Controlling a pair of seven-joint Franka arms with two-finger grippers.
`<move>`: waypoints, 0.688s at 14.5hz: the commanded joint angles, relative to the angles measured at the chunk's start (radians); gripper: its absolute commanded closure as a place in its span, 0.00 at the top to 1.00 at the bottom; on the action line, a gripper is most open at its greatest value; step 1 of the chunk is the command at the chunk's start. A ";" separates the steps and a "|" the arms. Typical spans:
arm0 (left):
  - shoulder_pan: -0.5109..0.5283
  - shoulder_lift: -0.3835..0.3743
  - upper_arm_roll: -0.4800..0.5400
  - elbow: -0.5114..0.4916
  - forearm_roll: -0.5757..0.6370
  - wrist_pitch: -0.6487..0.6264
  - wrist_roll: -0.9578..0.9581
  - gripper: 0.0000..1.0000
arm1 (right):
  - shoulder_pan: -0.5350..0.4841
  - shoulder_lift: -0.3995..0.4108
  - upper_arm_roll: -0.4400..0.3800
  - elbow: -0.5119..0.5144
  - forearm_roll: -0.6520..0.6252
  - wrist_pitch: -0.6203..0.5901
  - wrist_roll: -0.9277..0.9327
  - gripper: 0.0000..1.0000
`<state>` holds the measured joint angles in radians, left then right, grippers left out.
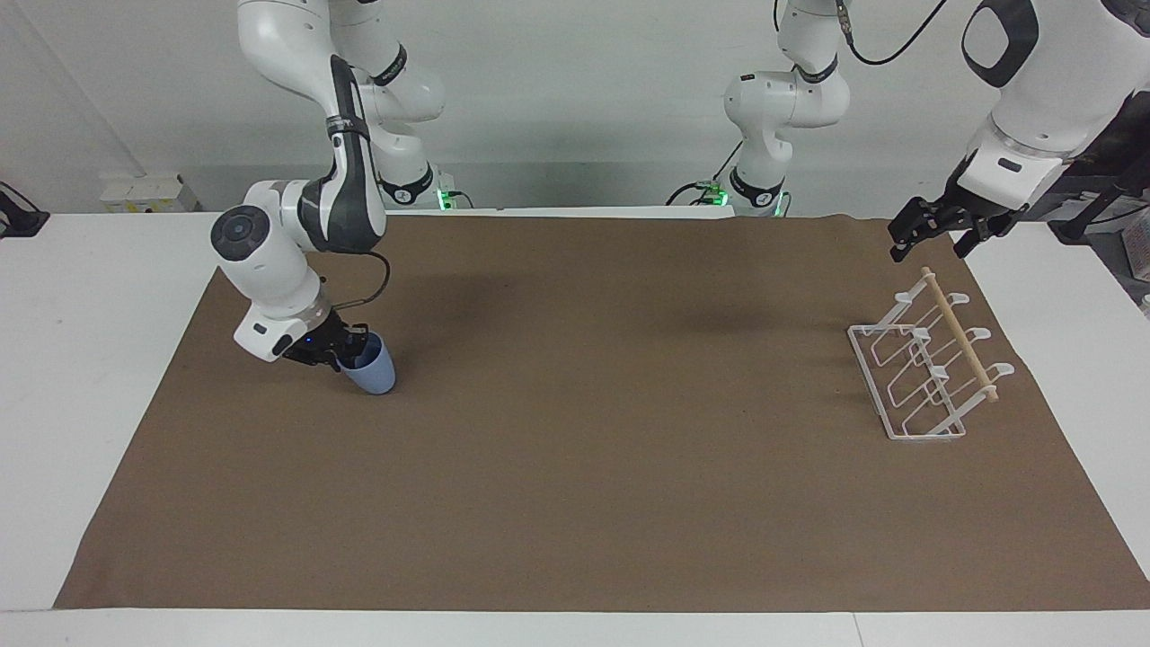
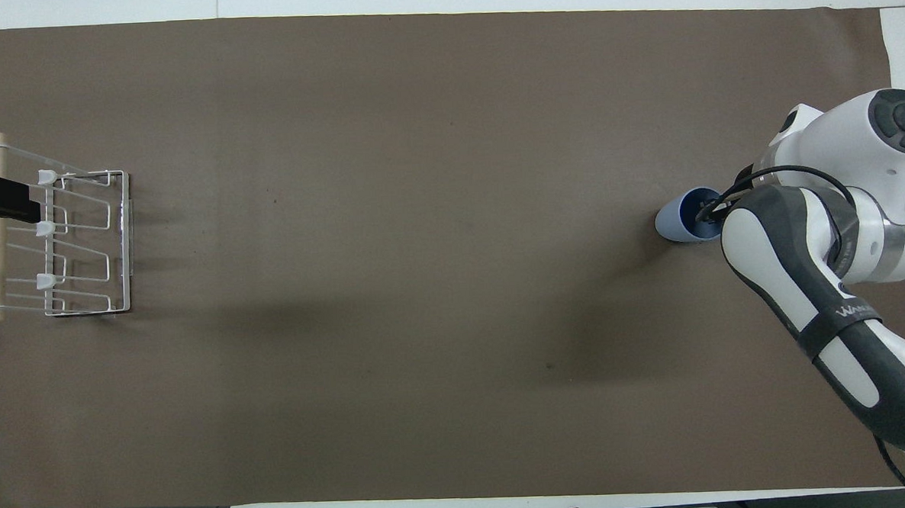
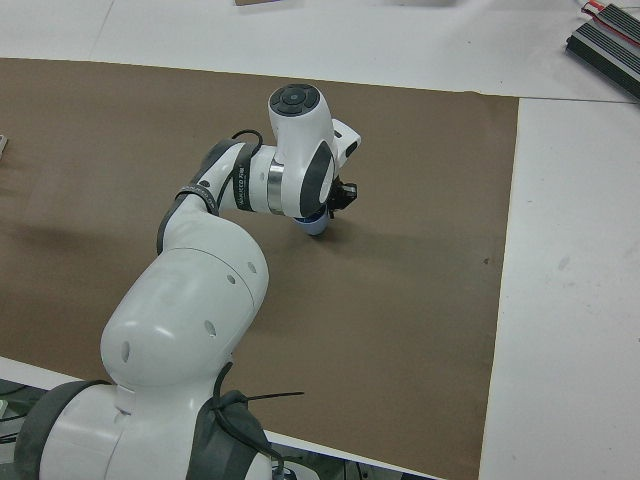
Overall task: Hang cup on cup holder
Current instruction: 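Grasp the light-blue cup rim with the right gripper, then lift the cup with the right gripper while the left gripper approaches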
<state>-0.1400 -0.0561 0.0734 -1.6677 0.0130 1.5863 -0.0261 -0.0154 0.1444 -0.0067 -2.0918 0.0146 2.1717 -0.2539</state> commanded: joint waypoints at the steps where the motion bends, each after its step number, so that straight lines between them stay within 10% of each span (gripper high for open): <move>1: -0.010 -0.017 0.005 -0.006 0.001 -0.017 -0.005 1.00 | -0.003 0.009 0.004 0.047 0.005 -0.033 0.004 0.00; 4: -0.012 -0.017 0.000 -0.007 0.001 -0.019 -0.009 1.00 | -0.002 0.004 0.052 0.189 0.022 -0.200 -0.012 0.00; 10: -0.006 -0.036 0.000 -0.018 -0.001 -0.071 -0.076 1.00 | 0.000 -0.032 0.083 0.288 0.550 -0.512 0.008 0.00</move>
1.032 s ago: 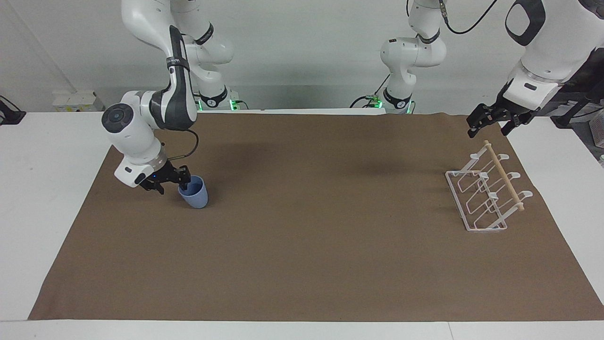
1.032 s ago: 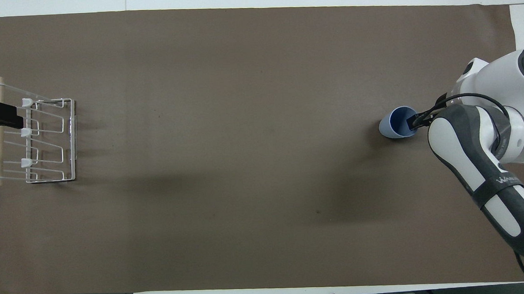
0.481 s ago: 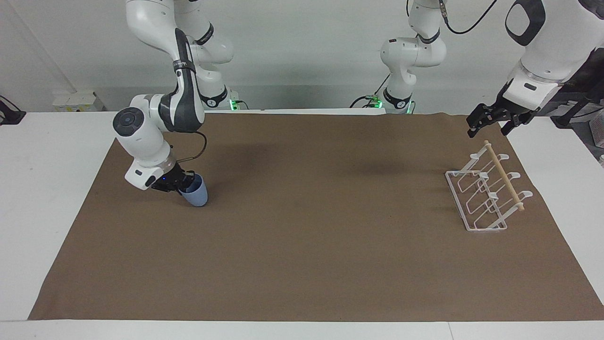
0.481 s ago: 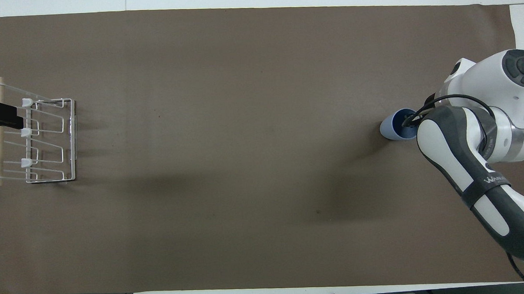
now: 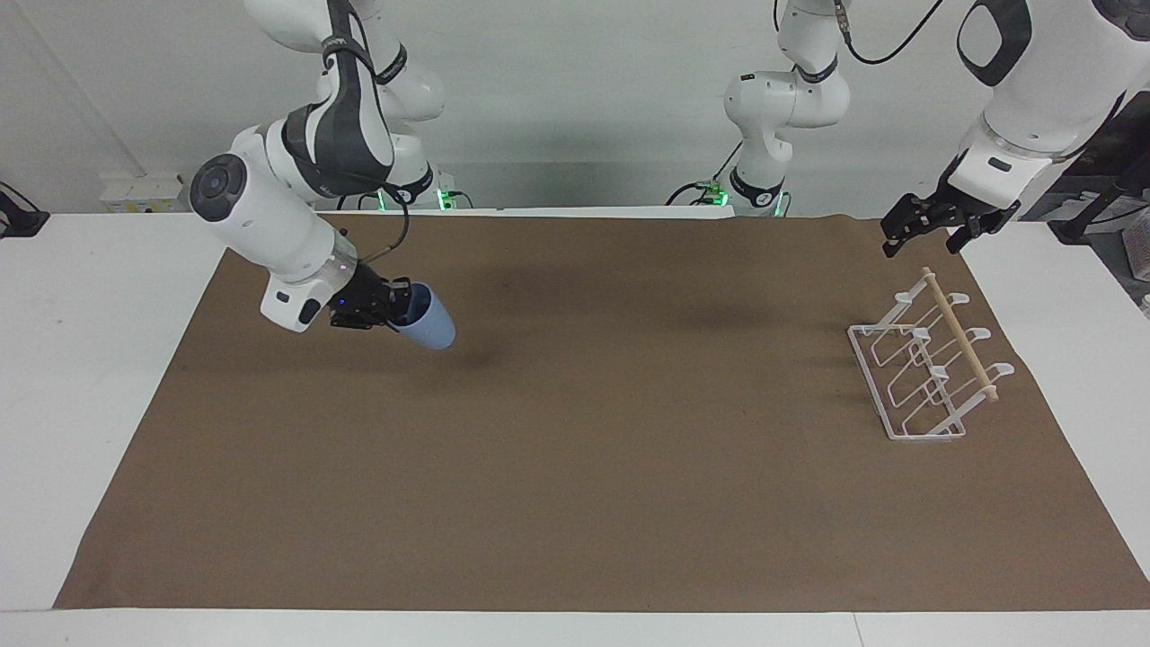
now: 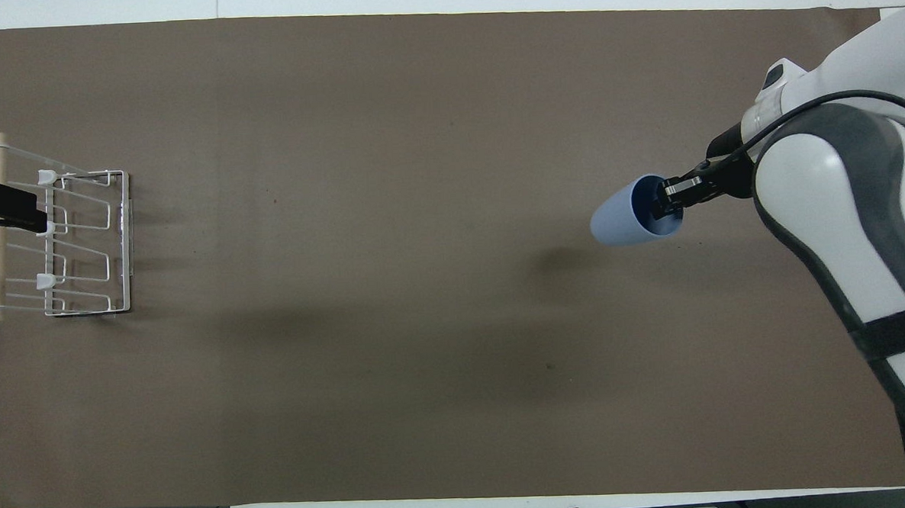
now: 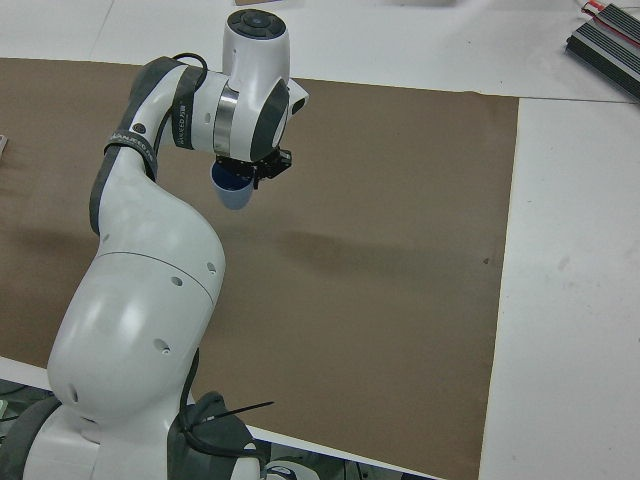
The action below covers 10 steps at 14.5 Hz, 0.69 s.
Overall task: Hang cup on cup holder
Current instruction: 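Lift the cup with the right gripper while the left gripper approaches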
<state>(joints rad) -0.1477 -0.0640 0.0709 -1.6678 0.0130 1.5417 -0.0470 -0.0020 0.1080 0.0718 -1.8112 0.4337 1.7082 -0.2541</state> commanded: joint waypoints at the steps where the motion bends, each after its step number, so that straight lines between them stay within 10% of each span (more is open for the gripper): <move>1: 0.002 -0.033 0.001 -0.030 -0.002 -0.020 -0.110 1.00 | -0.012 0.004 0.005 0.006 0.211 -0.053 0.012 0.00; 10: -0.136 -0.060 -0.002 -0.161 -0.327 0.174 -1.007 1.00 | 0.175 -0.004 0.025 -0.010 0.684 0.020 0.390 0.00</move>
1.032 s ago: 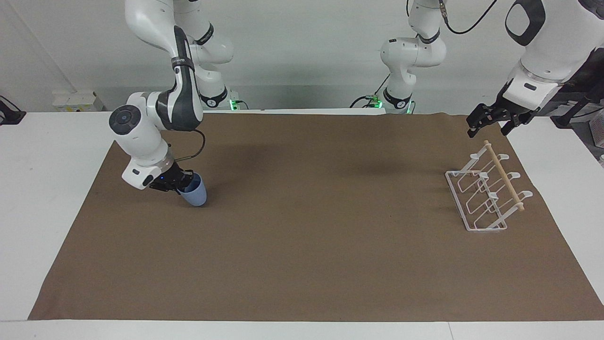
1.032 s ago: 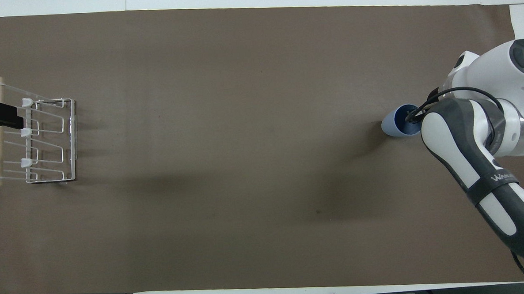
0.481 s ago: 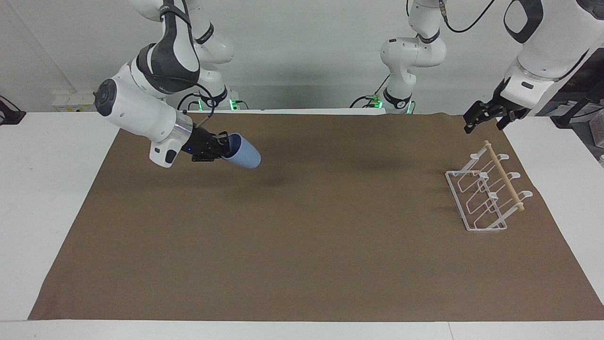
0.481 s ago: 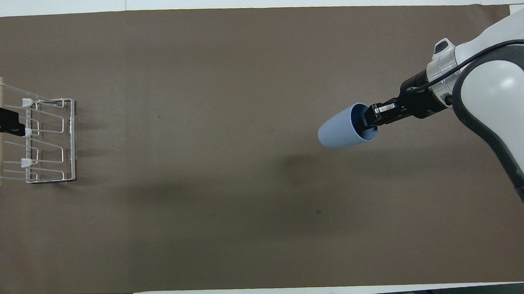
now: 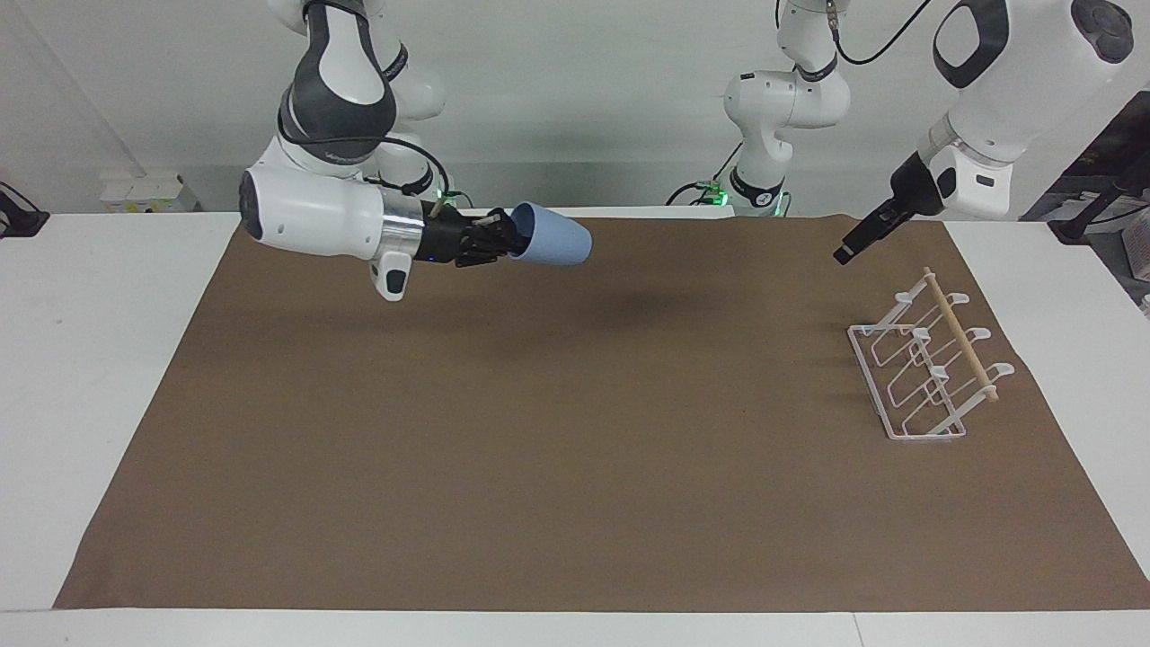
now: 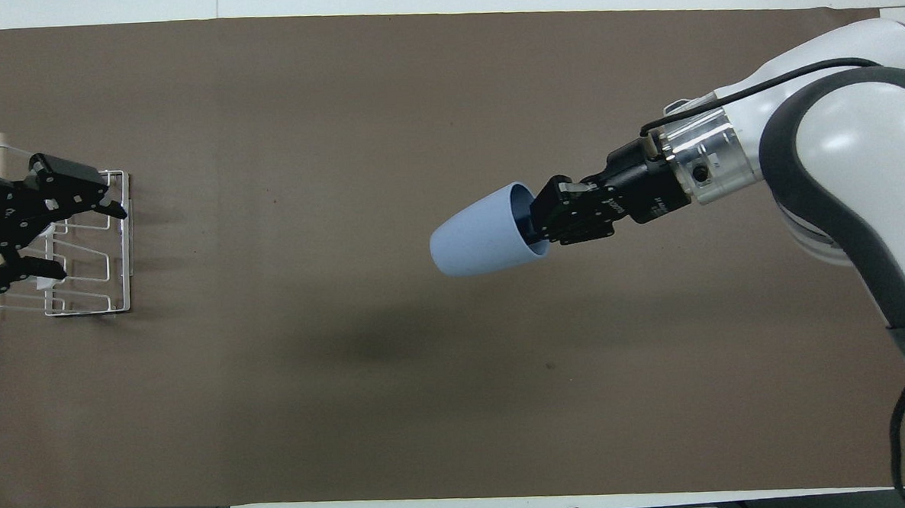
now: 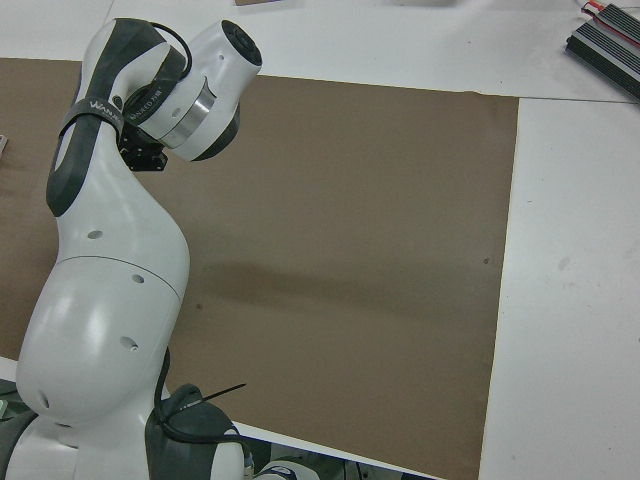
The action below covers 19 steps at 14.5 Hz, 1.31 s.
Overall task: Hang cup on cup holder
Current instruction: 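Lift the cup with the right gripper while the left gripper approaches, then close the left gripper on the cup body held by the right gripper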
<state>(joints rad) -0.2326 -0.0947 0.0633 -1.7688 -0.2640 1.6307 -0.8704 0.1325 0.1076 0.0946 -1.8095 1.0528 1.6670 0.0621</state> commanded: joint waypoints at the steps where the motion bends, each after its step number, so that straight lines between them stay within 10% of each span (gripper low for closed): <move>1: -0.074 -0.023 0.006 -0.066 -0.082 0.127 -0.302 1.00 | 0.076 -0.002 0.002 -0.013 0.084 0.106 0.124 0.00; 19: -0.370 -0.008 0.004 -0.113 -0.311 0.413 -1.029 0.99 | 0.168 -0.006 0.002 -0.034 0.165 0.206 0.248 0.00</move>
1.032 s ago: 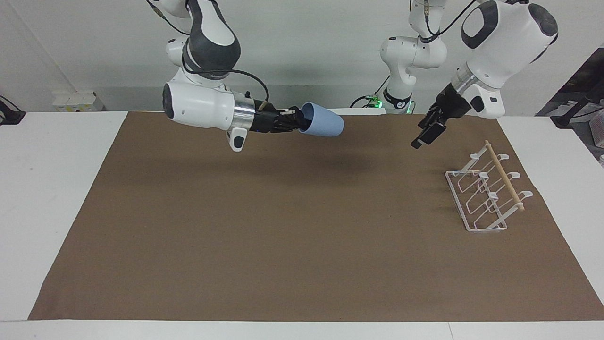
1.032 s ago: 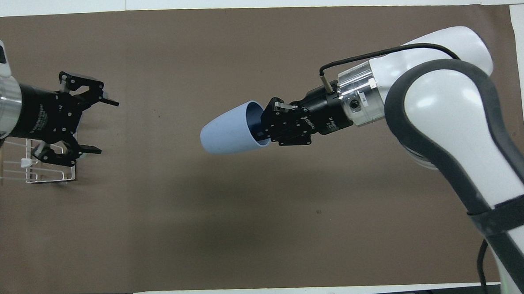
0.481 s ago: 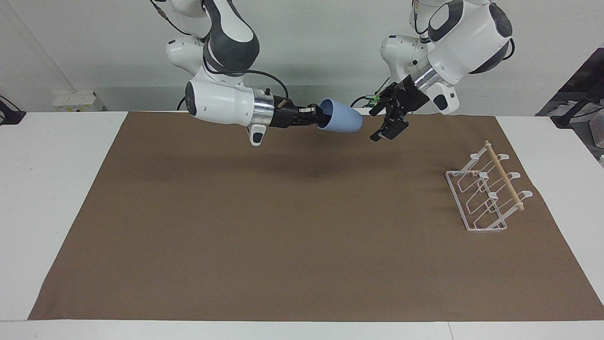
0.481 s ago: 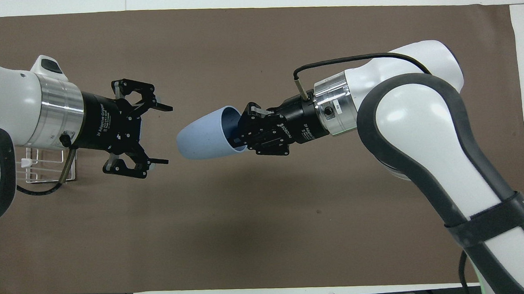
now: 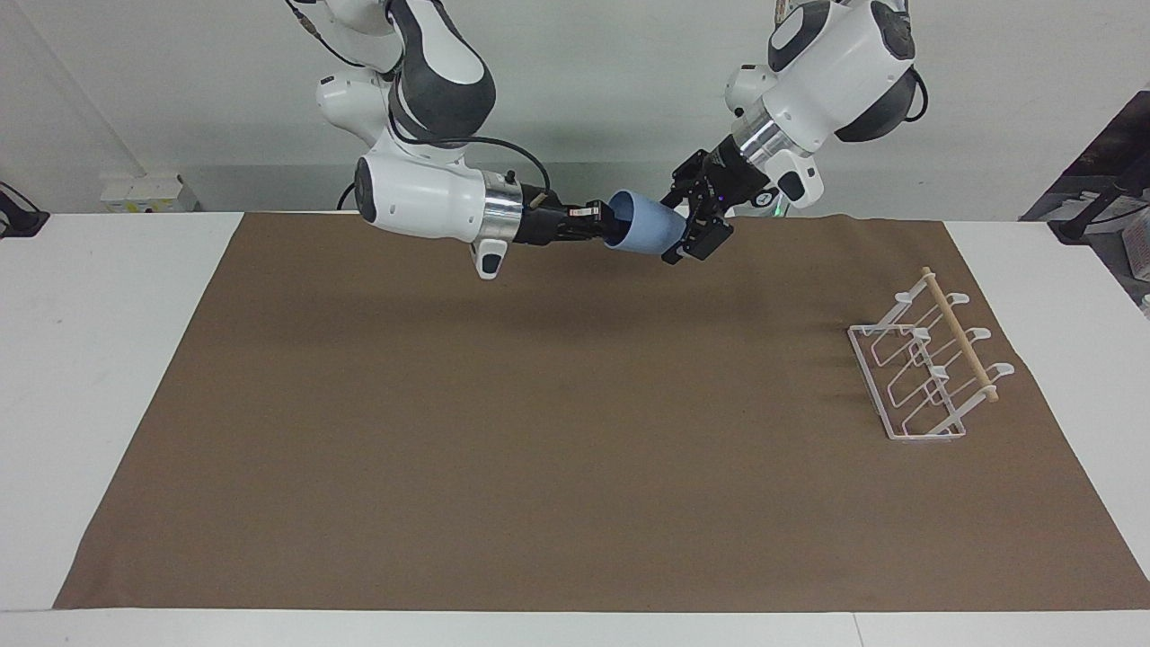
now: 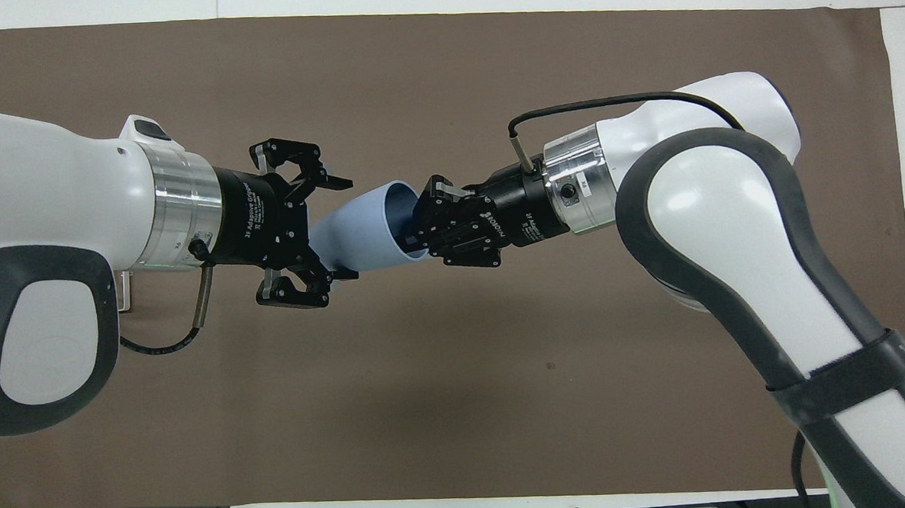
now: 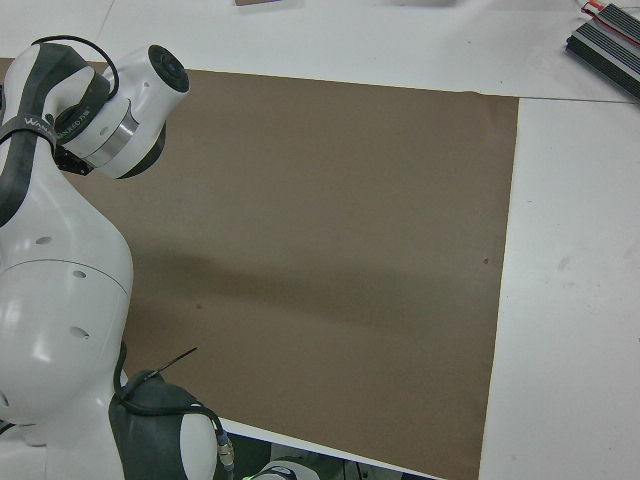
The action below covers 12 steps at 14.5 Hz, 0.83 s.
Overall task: Hang cup on cup holder
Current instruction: 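Close the left gripper on the cup body held by the right gripper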
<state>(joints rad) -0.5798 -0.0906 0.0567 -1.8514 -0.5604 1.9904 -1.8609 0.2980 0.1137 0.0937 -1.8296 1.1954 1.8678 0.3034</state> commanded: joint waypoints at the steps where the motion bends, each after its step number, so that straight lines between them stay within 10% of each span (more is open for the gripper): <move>1: -0.025 -0.018 0.011 -0.046 -0.013 0.059 -0.041 0.99 | 0.003 -0.012 0.003 -0.014 0.023 0.005 0.006 0.00; 6: -0.025 -0.020 -0.001 -0.052 -0.015 0.064 -0.052 0.63 | 0.001 -0.012 0.003 -0.013 0.023 0.005 0.006 0.00; 12: -0.025 -0.018 -0.001 -0.048 -0.015 0.064 -0.060 0.55 | 0.000 -0.012 0.003 -0.013 0.023 0.004 0.007 0.02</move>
<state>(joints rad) -0.5967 -0.0946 0.0539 -1.8765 -0.5625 2.0229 -1.8989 0.2969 0.1143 0.0909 -1.8309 1.1971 1.8775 0.3061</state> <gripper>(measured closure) 0.251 0.952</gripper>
